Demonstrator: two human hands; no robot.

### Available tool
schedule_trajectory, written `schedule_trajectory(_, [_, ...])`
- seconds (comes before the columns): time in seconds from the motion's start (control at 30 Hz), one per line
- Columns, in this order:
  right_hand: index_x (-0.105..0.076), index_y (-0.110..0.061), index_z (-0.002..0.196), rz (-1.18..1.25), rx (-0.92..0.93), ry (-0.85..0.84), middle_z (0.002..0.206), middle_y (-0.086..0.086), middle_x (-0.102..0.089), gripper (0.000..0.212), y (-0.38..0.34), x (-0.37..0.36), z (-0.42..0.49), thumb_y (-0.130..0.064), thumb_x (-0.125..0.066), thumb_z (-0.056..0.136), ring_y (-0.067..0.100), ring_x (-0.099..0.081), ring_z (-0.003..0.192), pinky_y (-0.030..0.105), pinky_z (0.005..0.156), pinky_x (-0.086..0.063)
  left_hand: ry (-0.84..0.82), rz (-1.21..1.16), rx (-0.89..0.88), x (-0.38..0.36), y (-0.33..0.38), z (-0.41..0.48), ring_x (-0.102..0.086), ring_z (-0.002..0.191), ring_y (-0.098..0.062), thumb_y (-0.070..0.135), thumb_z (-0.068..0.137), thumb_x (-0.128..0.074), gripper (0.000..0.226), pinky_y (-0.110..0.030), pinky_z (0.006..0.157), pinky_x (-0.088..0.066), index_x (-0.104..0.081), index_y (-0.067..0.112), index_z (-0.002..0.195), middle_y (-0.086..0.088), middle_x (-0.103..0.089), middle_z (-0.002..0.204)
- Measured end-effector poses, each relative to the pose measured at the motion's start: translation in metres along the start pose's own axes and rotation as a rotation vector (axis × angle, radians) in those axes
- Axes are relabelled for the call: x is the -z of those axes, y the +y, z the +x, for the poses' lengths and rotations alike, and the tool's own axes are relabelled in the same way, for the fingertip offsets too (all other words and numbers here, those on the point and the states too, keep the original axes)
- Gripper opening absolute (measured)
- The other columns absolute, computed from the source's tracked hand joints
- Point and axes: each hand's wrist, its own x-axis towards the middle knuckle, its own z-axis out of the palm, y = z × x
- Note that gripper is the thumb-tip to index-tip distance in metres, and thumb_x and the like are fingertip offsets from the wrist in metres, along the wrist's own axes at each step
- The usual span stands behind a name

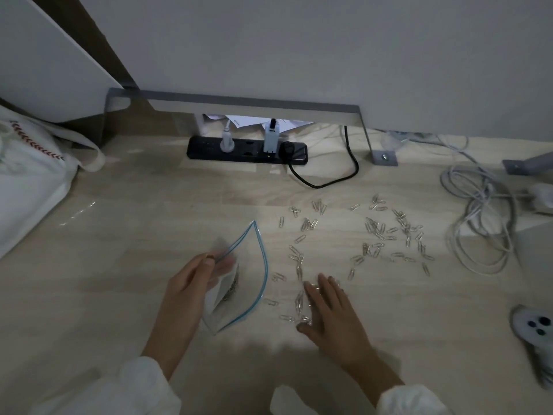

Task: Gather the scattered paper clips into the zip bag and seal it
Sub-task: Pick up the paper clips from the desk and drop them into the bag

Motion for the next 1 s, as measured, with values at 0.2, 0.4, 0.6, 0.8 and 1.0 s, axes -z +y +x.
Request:
schedule_trajectory(0.2, [-0.054, -0.024, 0.115, 0.121, -0.051, 0.217, 0.121, 0.003, -0.053, 0.036, -0.006, -0.012, -0.018, -0.033, -0.042, 0.082, 0.017, -0.044, 0.113, 0.026, 0.071, -0.056, -0.013, -0.002, 0.003, -0.005, -0.001, -0.007, -0.066, 0.092, -0.003, 0.012, 0.097, -0.039, 0.029, -0.024, 0.089, -0.045, -0.067, 0.018, 0.095, 0.011, -0.073, 0.094])
schedule_trajectory(0.4, [-0.056, -0.016, 0.101, 0.005, 0.028, 0.324, 0.096, 0.006, -0.062, 0.024, 0.0, -0.022, -0.012, -0.024, -0.043, 0.083, 0.019, -0.044, 0.087, 0.027, 0.075, -0.041, -0.007, 0.008, 0.0, -0.002, -0.002, -0.009, -0.066, 0.094, -0.006, 0.012, 0.097, -0.039, 0.03, -0.021, 0.087, -0.048, -0.068, 0.02, 0.092, 0.008, -0.073, 0.095])
schedule_trajectory(0.6, [-0.049, -0.02, 0.095, -0.062, 0.051, 0.309, 0.095, -0.001, -0.048, 0.019, 0.003, -0.018, -0.006, -0.028, -0.042, 0.08, 0.016, -0.041, 0.083, 0.02, 0.061, -0.044, 0.007, 0.037, -0.001, 0.002, -0.003, -0.006, -0.066, 0.095, -0.007, 0.013, 0.097, -0.039, 0.031, -0.028, 0.092, -0.046, -0.068, 0.021, 0.093, 0.008, -0.074, 0.094])
schedule_trajectory(0.8, [-0.046, -0.019, 0.091, -0.069, 0.023, 0.304, 0.088, -0.001, -0.044, 0.014, 0.003, -0.014, 0.004, -0.028, -0.049, 0.08, 0.015, -0.039, 0.078, 0.025, 0.047, -0.046, 0.001, 0.022, 0.01, -0.002, -0.001, -0.006, -0.066, 0.092, -0.003, 0.013, 0.097, -0.039, 0.032, -0.027, 0.091, -0.045, -0.068, 0.026, 0.088, 0.012, -0.074, 0.091])
schedule_trajectory(1.0, [-0.05, -0.013, 0.094, -0.152, -0.036, 0.166, 0.08, 0.003, -0.059, 0.056, -0.006, 0.003, 0.013, -0.016, -0.087, 0.052, 0.016, -0.044, 0.077, 0.022, 0.039, -0.045, -0.015, -0.002, 0.029, -0.003, -0.002, -0.014, -0.066, 0.092, -0.002, 0.014, 0.096, -0.041, 0.031, -0.026, 0.09, -0.045, -0.068, 0.027, 0.088, 0.013, -0.074, 0.089])
